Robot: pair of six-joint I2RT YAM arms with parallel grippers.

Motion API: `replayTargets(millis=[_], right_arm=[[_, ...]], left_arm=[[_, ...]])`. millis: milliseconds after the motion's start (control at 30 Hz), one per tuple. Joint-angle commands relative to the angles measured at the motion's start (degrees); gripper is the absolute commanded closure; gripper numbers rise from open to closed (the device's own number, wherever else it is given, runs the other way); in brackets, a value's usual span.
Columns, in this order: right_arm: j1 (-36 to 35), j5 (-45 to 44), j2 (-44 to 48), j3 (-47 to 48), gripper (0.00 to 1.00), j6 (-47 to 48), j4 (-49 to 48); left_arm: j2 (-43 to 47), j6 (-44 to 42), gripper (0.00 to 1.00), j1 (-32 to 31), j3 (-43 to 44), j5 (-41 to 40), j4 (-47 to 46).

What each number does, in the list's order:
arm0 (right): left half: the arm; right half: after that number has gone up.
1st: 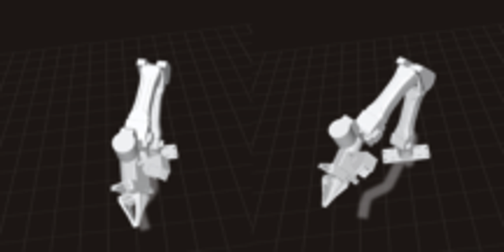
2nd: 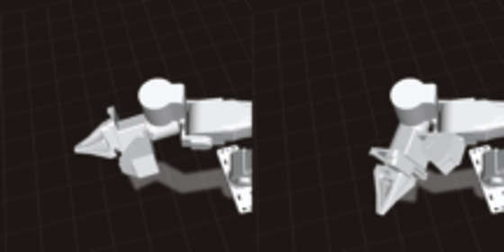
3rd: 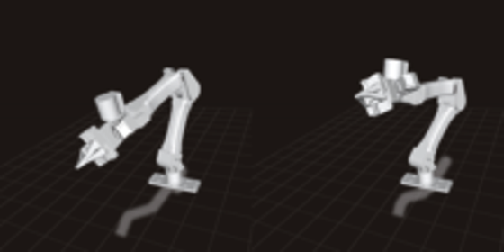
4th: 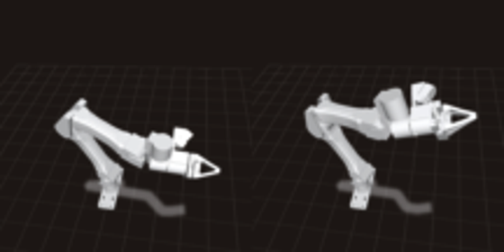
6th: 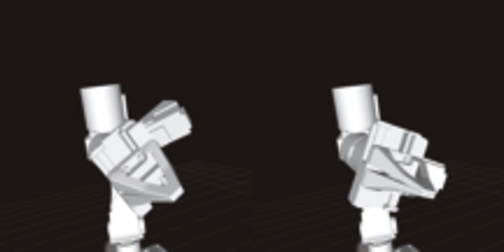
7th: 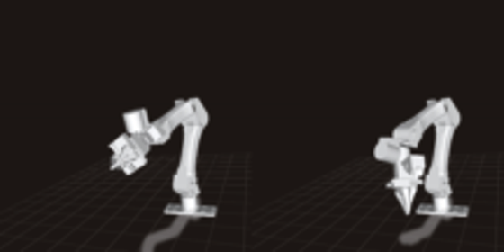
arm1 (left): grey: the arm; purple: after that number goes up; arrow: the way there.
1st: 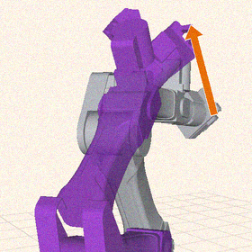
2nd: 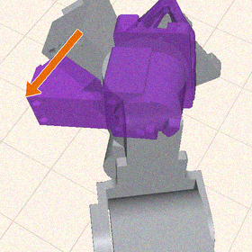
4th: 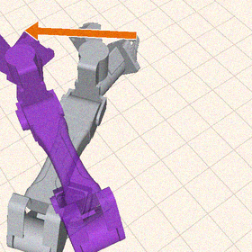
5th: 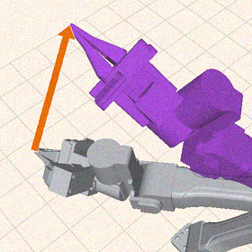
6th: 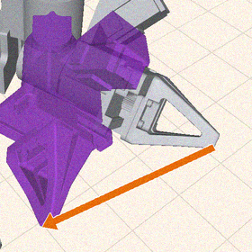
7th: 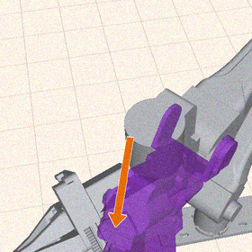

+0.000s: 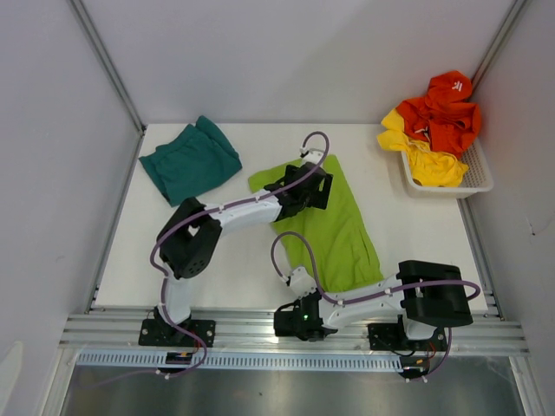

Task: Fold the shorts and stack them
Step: Fold the shorts

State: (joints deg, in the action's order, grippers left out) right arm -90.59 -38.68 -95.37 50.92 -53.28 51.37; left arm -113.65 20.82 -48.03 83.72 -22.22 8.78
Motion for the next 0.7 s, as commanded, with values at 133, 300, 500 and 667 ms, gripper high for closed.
replayTargets(millis=[133,300,500,667], right_arm=[[-0.12,7.48,-2.98,-2.14,1.00,-2.80,-6.11],[-0.20,7.56,-2.63,-2.31,1.00,-2.97,-6.29],[2.16,9.67,-0.53,-4.50,1.00,-5.77,-5.76],[10.59,10.38,2.91,-5.04,1.00,-7.89,1.25]], left_arm=[[6.06,0.62,0.08,5.75,-4.78,9.10,-4.19],[9.76,3.87,0.08,14.08,-8.84,15.70,-8.51],[5.19,5.89,0.09,19.89,-8.22,21.78,-7.18],[3.96,7.13,0.09,22.36,-11.74,24.85,-10.80]])
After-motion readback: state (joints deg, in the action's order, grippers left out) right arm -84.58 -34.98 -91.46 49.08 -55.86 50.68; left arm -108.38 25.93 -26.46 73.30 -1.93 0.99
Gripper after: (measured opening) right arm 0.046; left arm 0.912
